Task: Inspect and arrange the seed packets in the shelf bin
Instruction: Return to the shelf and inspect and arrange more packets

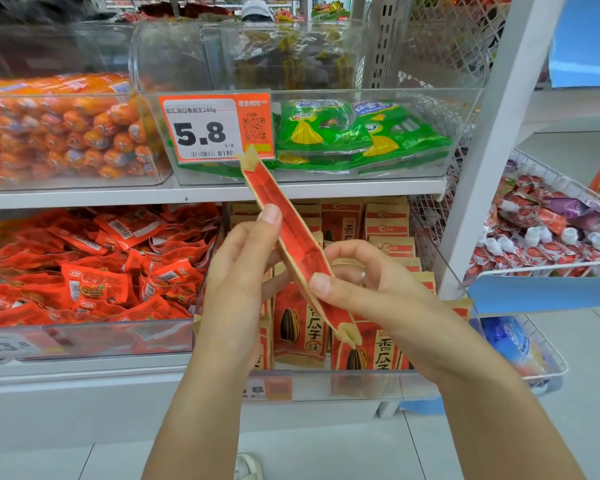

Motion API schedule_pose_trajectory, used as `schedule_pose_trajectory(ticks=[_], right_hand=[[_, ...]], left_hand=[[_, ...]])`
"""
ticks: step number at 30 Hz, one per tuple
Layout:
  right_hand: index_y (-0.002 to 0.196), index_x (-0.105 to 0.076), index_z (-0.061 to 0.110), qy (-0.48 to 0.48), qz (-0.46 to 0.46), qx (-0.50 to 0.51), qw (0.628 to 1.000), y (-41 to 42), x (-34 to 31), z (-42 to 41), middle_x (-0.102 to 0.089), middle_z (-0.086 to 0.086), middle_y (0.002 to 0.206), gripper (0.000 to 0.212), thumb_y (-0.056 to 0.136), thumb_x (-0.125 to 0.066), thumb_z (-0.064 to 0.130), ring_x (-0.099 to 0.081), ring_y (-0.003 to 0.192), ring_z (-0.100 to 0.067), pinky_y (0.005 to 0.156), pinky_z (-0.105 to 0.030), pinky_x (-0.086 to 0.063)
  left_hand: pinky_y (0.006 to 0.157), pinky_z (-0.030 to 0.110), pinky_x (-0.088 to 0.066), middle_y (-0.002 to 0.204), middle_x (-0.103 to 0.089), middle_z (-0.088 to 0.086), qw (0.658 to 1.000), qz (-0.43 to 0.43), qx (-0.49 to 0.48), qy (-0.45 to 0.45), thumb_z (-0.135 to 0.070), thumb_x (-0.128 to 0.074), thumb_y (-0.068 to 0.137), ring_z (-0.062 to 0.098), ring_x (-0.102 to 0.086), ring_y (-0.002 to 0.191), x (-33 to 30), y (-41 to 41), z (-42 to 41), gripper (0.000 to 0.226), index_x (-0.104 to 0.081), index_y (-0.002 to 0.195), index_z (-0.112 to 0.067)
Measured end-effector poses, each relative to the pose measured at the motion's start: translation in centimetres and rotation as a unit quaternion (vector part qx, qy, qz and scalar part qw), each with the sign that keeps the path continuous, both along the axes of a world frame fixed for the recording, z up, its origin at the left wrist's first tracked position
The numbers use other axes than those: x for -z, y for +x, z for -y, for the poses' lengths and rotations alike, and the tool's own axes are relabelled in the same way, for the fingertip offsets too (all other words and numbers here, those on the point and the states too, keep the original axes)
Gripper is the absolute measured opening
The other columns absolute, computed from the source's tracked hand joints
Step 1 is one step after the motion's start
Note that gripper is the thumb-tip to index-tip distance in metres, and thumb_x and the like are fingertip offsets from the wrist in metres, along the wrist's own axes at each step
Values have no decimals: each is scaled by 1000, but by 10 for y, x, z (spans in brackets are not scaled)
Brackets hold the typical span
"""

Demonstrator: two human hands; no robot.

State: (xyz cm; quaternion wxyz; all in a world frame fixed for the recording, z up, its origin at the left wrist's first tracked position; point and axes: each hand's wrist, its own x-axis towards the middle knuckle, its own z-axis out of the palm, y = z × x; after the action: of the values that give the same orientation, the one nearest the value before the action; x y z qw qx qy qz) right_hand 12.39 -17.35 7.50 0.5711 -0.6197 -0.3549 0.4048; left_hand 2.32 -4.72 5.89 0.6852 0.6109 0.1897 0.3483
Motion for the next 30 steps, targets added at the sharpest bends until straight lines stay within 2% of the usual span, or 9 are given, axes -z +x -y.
schedule_pose_trajectory(ticks=[3, 6, 10, 15, 17, 19, 23, 27, 30], right_hand=[[111, -59, 24, 20, -19, 24, 999, 2, 0, 0, -74, 5, 87, 51, 65, -77, 39, -69, 72, -7, 68, -23, -49], [119, -57, 25, 78, -63, 94, 990, 3, 2, -1, -75, 2, 90, 60, 63, -77, 38, -70, 74, -10, 74, -33, -49], [137, -47, 31, 133, -50, 191, 971, 4, 2, -3, -71, -2, 108, 80, 63, -78, 39, -71, 90, -13, 86, -40, -55], [132, -51, 35, 170, -25, 248, 954, 4, 5, -5, -69, 2, 105, 82, 56, -82, 44, -68, 105, -15, 89, -37, -55], [129, -53, 39, 171, -23, 255, 951, 4, 6, -5, -68, 3, 108, 80, 54, -80, 48, -66, 110, -16, 90, -38, -53], [129, -53, 39, 173, -27, 256, 951, 6, 8, -5, -68, 5, 107, 76, 59, -81, 44, -66, 107, -14, 89, -37, -52], [132, -54, 28, 181, -64, 239, 952, 9, 8, -4, -70, 7, 95, 64, 70, -70, 35, -69, 90, -10, 80, -31, -53], [131, -54, 23, 178, -81, 230, 953, 9, 8, -3, -70, 4, 100, 63, 71, -69, 36, -71, 91, -13, 81, -32, -52], [132, -53, 23, 175, -85, 223, 955, 9, 9, -3, -71, 7, 94, 64, 71, -69, 36, -71, 91, -13, 83, -34, -51]], left_hand=[[104, 43, -46, 128, -64, 9, 1000, 1, 18, 24, -62, -55, 77, 23, -60, 121, 0, -4, 3, 67, -62, 120, -11], [102, 34, -44, 118, -69, -11, 996, -17, 54, 62, -62, -56, 74, 8, -61, 117, -6, -7, 8, 40, -71, 95, -31], [84, 20, -53, 98, -73, -14, 985, -54, 83, 142, -46, -70, 75, 1, -67, 94, -10, -8, 14, 29, -69, 94, -24], [72, 11, -49, 82, -71, -15, 973, -65, 82, 206, -40, -78, 77, 1, -68, 82, -12, -7, 23, 15, -71, 79, -28], [72, 11, -50, 82, -72, -16, 972, -65, 70, 215, -38, -73, 78, 1, -68, 82, -14, -7, 25, 9, -71, 80, -30], [73, 12, -51, 81, -73, -19, 967, -76, 53, 239, -34, -70, 81, 0, -69, 83, -14, -6, 26, 3, -73, 80, -33], [71, 11, -49, 80, -73, -20, 958, -74, 29, 276, -31, -63, 89, 1, -69, 82, -12, -6, 24, 13, -75, 84, -34], [75, 15, -52, 84, -74, -17, 959, -63, 27, 274, -31, -62, 92, 3, -69, 85, -8, -6, 21, 14, -76, 91, -31], [75, 15, -52, 83, -75, -15, 964, -58, 31, 258, -32, -62, 91, 5, -70, 85, -9, -7, 21, 15, -77, 90, -29]])
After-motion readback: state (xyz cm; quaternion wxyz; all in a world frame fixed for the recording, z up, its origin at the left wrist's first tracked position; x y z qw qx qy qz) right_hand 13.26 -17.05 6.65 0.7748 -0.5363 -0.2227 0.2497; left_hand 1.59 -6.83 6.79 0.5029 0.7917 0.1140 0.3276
